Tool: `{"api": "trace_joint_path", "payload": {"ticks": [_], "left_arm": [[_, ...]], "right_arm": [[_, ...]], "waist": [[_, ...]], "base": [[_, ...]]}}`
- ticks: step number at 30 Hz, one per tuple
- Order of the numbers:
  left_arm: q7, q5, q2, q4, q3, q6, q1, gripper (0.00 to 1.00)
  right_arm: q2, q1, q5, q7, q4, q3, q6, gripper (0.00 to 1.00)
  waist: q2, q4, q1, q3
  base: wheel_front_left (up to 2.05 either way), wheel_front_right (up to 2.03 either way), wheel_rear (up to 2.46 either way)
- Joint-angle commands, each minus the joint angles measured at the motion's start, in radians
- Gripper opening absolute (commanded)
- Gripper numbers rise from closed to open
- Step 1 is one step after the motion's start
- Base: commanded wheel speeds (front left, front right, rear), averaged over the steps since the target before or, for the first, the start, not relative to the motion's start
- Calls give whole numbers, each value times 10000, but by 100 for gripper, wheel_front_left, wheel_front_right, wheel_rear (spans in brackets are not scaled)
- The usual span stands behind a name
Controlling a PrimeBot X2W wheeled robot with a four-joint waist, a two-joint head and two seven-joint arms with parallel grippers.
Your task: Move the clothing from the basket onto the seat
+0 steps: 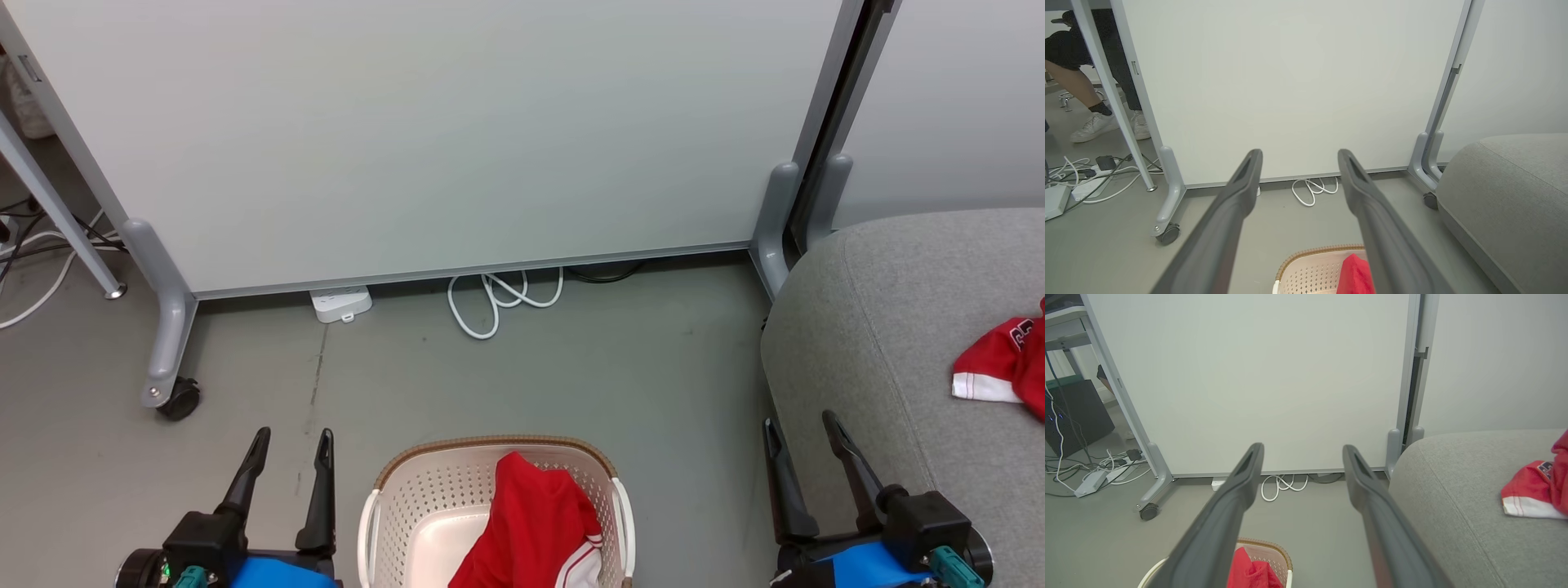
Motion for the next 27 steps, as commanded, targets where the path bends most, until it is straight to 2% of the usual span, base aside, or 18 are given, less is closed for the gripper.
{"api": "trace_joint_path", "payload": {"ticks": [1, 9, 20, 27], "left_arm": [[-29, 50, 14, 90, -45, -63, -205, 100], [-29, 108, 8, 907, -561, -306, -1327, 100], [-29, -144, 261, 2875, -1736, -421, -3511, 100], [-29, -692, 511, 4154, -2724, -428, -4774, 100]], "right_arm": [[41, 60, 13, -4, 7, 33, -11, 100], [48, -433, 4, -4, -107, 222, -11, 100], [46, -1433, -116, -4, -405, 332, -11, 100], [34, -2217, -213, -3, -641, 339, -11, 100]], "waist": [[0, -15, 0, 46], [0, -316, 0, 659], [0, -997, 0, 2242], [0, -1371, 0, 3430]], "base": [[0, 0, 0], [0, 0, 0], [0, 0, 0], [0, 0, 0]]}}
